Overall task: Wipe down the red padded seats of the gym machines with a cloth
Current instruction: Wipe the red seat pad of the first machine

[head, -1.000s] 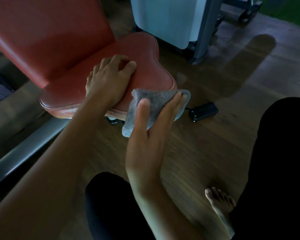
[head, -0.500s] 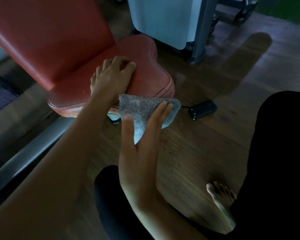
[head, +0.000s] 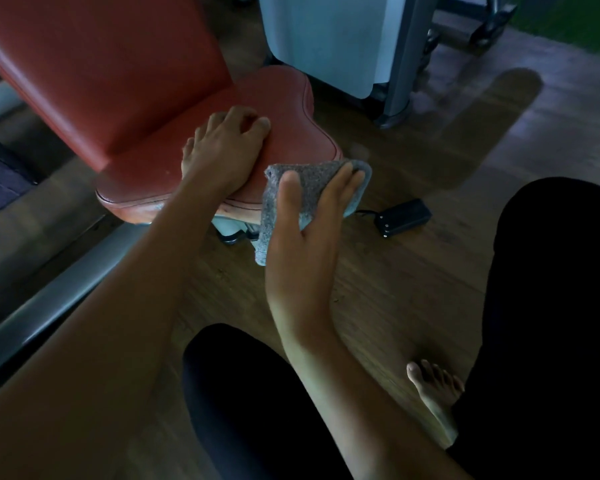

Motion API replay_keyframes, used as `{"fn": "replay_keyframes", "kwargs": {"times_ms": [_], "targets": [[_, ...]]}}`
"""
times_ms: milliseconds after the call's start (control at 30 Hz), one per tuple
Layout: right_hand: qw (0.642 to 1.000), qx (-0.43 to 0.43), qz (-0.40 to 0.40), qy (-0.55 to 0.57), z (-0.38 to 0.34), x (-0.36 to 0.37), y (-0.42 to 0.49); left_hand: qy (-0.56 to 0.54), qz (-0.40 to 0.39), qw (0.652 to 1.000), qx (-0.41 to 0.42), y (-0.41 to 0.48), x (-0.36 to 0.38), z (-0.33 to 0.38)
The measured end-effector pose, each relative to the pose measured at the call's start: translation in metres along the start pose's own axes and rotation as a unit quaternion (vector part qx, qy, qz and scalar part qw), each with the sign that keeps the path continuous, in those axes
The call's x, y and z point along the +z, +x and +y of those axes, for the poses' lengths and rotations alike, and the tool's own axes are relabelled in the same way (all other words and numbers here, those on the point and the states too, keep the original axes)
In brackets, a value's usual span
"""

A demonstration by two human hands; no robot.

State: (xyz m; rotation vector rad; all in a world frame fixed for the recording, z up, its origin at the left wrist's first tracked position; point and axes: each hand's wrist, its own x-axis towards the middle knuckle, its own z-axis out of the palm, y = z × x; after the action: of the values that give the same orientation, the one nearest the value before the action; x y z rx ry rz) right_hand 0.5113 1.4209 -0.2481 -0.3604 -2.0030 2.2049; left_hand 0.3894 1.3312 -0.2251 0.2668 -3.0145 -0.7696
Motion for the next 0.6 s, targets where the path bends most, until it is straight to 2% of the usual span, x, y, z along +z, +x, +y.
{"fn": "replay_keyframes", "kwargs": {"times_ms": [133, 300, 433, 600], "targets": [[0.998, -0.021, -0.052, -0.016, 0.006, 0.001, -0.031, 0.001, 0.003, 1.000, -0.017, 0.001, -0.001, 0.000], [1.000, -0.014, -0.013, -0.007, 0.003, -0.001, 0.003, 0.002, 0.006, 1.000, -0.010, -0.003, 0.000, -0.001], [0.997, -0.045, -0.053, -0.033, 0.013, 0.000, -0.031, 0.001, 0.011, 1.000, -0.023, -0.002, -0.001, 0.003], [0.999, -0.033, -0.021, -0.022, 0.006, -0.004, 0.001, 0.000, 0.008, 1.000, -0.012, -0.004, 0.000, 0.000]]}}
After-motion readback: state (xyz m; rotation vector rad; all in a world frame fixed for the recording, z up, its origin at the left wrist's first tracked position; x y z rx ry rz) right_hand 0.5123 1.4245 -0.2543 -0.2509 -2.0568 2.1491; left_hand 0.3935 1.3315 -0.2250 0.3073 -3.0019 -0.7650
